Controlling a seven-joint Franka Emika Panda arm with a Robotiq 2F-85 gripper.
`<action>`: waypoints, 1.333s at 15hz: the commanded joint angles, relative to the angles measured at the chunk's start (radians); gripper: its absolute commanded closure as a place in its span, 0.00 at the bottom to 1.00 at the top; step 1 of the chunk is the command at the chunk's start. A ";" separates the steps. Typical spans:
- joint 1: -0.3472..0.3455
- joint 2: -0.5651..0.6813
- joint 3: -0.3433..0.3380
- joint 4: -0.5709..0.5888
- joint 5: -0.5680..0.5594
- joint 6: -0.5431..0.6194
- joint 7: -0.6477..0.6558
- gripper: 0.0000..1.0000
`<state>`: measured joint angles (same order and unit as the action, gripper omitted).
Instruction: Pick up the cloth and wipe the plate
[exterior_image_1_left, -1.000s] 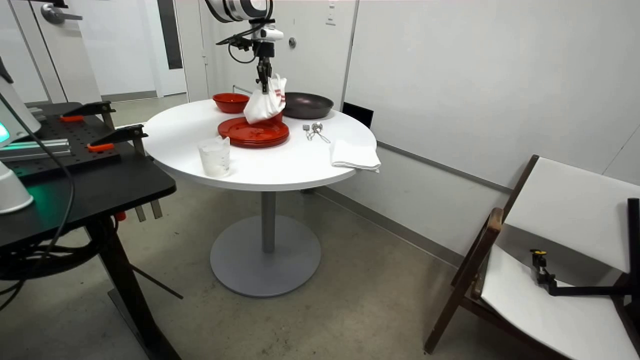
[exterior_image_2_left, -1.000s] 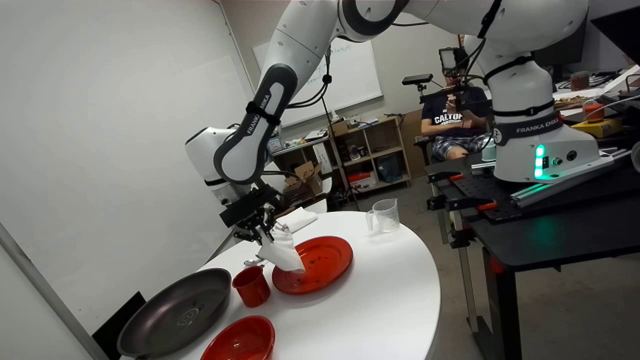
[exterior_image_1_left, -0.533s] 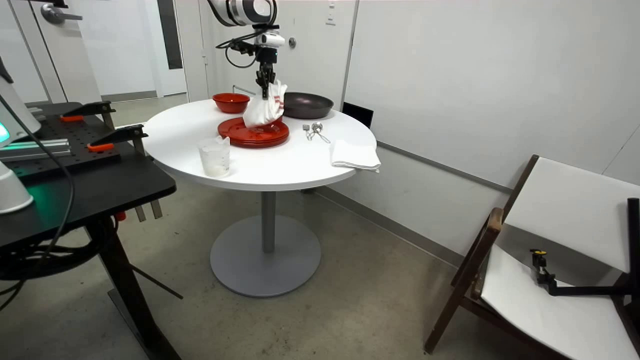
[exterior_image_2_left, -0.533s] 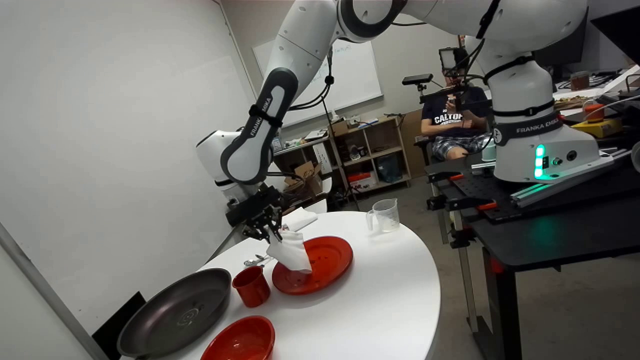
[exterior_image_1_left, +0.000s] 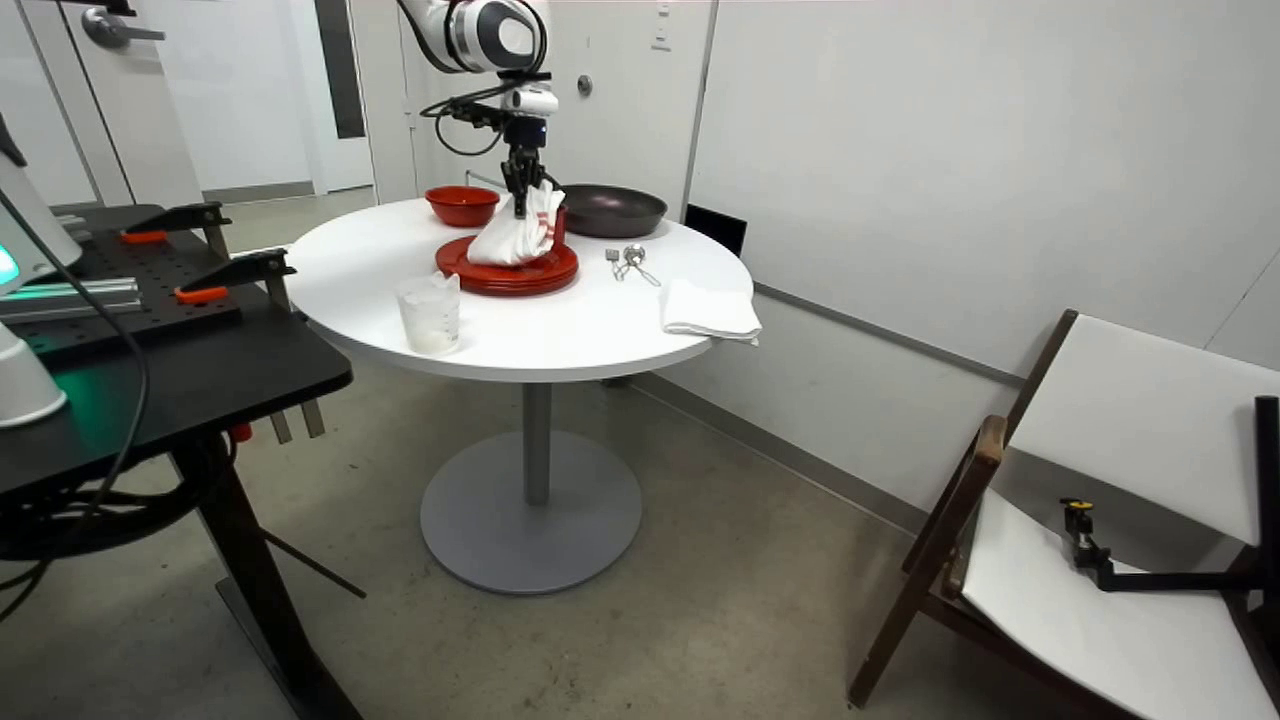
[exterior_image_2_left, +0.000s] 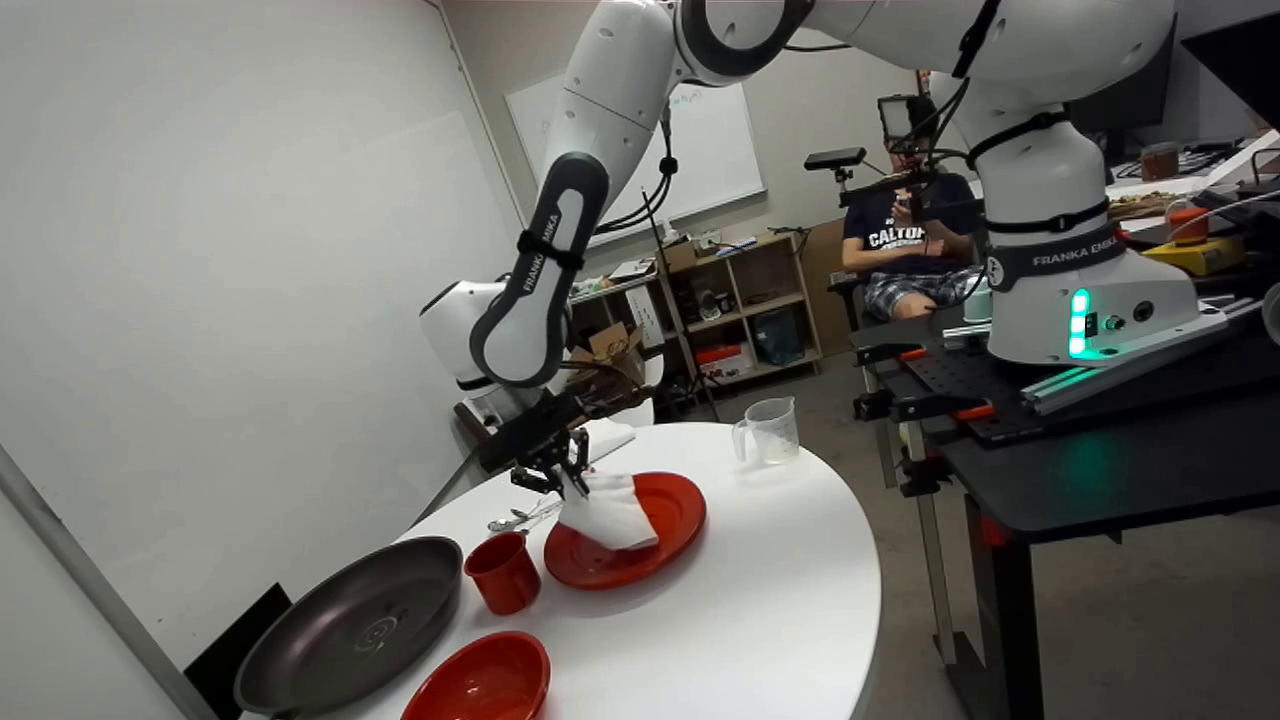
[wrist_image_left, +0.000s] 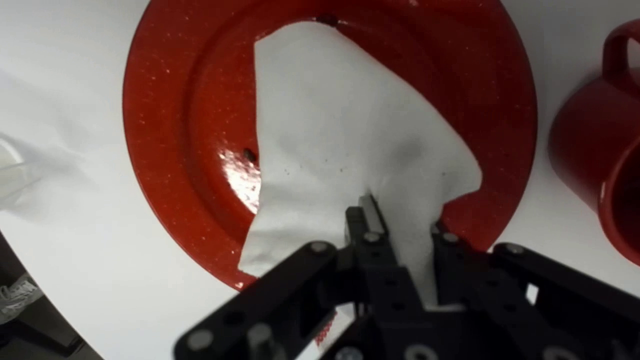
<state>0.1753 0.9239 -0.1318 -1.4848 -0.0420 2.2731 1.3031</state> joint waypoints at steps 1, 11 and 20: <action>0.007 0.017 -0.015 -0.047 0.013 0.062 0.058 0.94; 0.026 0.096 -0.048 -0.015 -0.009 0.103 0.116 0.94; 0.066 0.172 -0.033 0.124 -0.046 0.106 0.081 0.95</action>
<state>0.2211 1.0501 -0.1649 -1.4385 -0.0727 2.3652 1.3916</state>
